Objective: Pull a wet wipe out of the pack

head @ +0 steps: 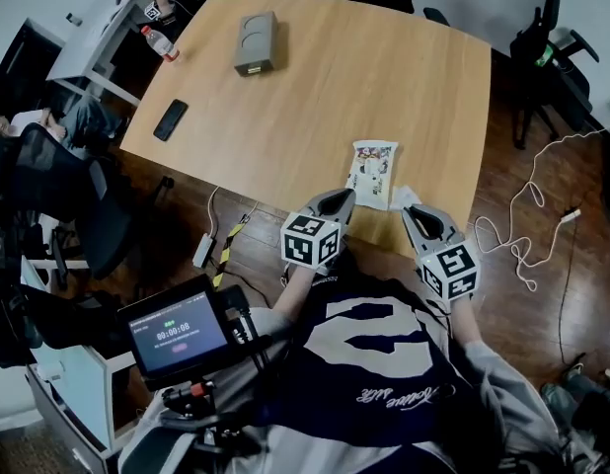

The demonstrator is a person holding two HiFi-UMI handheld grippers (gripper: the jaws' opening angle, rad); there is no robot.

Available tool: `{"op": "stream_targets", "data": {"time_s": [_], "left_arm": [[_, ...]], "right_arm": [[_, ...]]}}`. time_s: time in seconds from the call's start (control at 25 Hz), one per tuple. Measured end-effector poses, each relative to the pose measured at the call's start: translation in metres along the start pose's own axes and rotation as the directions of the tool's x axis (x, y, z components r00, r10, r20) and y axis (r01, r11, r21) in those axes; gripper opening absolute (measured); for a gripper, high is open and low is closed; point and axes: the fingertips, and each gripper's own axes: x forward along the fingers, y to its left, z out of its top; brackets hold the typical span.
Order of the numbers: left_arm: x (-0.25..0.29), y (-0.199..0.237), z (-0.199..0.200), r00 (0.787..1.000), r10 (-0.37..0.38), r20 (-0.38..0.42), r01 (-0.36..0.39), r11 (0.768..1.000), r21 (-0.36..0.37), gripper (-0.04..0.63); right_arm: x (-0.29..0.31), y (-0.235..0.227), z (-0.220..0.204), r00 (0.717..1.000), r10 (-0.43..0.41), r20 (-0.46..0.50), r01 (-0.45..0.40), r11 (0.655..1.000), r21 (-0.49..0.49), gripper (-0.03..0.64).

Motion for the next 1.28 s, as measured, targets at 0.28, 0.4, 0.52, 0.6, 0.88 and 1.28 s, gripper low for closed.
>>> {"op": "stream_targets", "data": {"time_s": [0.28,0.4,0.52,0.6,0.88,1.28], "left_arm": [[-0.058,-0.054,-0.008,0.989,0.060,0.136,-0.050,0.996,-0.076,0.003],[-0.087,-0.080,-0.021,0.985,0.077,0.152,-0.063,0.994,-0.092,0.003],[-0.098,-0.081,-0.035,0.986,0.100,0.133,-0.086,0.990,-0.113,0.003],[-0.102,-0.073,-0.042,0.985,0.122,0.120,-0.106,0.986,-0.125,0.003],[-0.116,-0.053,-0.057,0.981,0.163,0.108,-0.147,0.979,-0.142,0.003],[-0.195,-0.076,-0.079,0.987,0.093,0.131,-0.079,0.991,-0.112,0.003]], "right_arm": [[-0.052,0.018,-0.025,1.000,0.014,0.019,-0.014,1.000,0.005,0.017],[-0.076,0.032,-0.035,0.999,0.024,0.032,-0.025,1.000,0.017,0.017],[-0.072,0.036,-0.047,0.999,0.041,0.022,-0.042,0.998,0.044,0.017],[-0.063,0.037,-0.053,0.998,0.054,0.014,-0.055,0.996,0.064,0.017],[-0.050,0.051,-0.061,0.997,0.071,0.023,-0.072,0.993,0.095,0.017],[-0.079,0.126,-0.059,0.999,0.027,0.044,-0.032,0.991,0.130,0.017]]}}
